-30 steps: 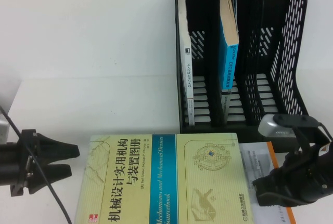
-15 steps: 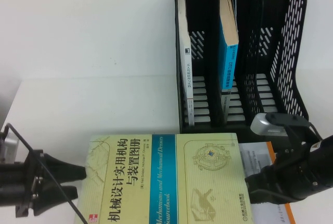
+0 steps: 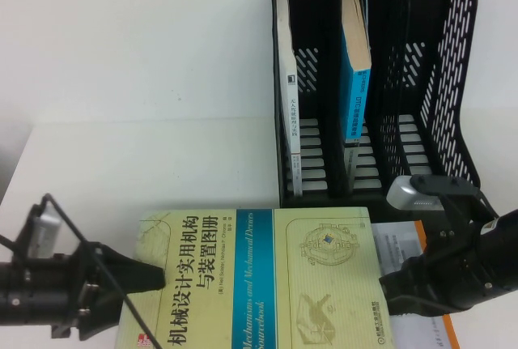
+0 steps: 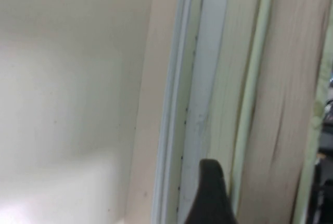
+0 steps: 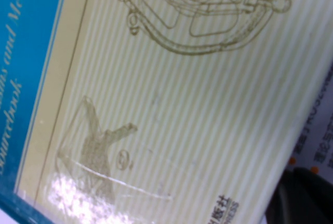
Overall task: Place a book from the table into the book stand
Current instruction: Pick up the book with your left arm
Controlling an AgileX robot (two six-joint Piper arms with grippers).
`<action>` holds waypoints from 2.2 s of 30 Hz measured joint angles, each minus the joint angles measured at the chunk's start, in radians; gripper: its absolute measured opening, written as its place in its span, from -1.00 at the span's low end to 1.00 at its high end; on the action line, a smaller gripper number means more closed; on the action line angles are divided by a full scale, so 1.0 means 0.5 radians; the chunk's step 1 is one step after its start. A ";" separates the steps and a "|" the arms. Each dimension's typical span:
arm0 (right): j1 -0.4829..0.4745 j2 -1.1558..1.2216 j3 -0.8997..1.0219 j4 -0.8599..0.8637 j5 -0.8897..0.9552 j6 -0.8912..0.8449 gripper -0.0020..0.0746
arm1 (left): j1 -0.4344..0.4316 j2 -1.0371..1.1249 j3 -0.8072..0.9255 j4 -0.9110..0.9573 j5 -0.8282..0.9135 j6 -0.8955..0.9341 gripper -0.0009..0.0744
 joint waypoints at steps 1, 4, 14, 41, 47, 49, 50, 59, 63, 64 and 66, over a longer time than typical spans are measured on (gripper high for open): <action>0.000 0.000 0.000 0.000 0.000 -0.002 -0.96 | -0.033 0.000 0.000 -0.005 -0.016 0.004 0.28; 0.000 0.000 0.000 0.000 0.000 -0.006 -0.96 | -0.095 0.000 0.000 -0.021 -0.040 0.017 0.32; -0.005 0.008 0.007 0.095 -0.016 -0.126 -0.95 | -0.109 0.000 0.010 -0.083 -0.064 0.029 0.35; -0.040 0.255 -0.004 0.879 -0.008 -0.859 -0.95 | -0.087 0.000 0.010 -0.059 -0.121 0.084 0.18; -0.040 0.255 -0.020 0.777 0.000 -0.807 -0.95 | 0.070 -0.137 0.012 -0.103 0.047 0.049 -0.18; -0.031 0.243 -0.024 0.724 0.004 -0.749 -0.95 | 0.133 -0.229 0.012 -0.104 0.105 -0.034 -0.30; -0.027 0.229 -0.024 0.689 0.004 -0.708 -0.95 | 0.161 -0.281 0.012 -0.108 0.122 -0.073 -0.36; -0.002 0.035 -0.005 0.251 0.142 -0.515 -0.95 | 0.189 -0.602 0.023 -0.071 0.090 -0.264 -0.44; -0.002 -0.070 -0.005 0.076 0.154 -0.422 -0.95 | 0.189 -0.695 0.026 -0.035 0.070 -0.349 -0.44; -0.002 -0.095 -0.005 0.022 0.158 -0.390 -0.95 | 0.189 -0.715 0.026 -0.031 0.064 -0.374 -0.44; -0.002 -0.144 -0.005 -0.082 0.162 -0.317 -0.95 | 0.189 -0.750 0.028 -0.019 0.052 -0.416 -0.45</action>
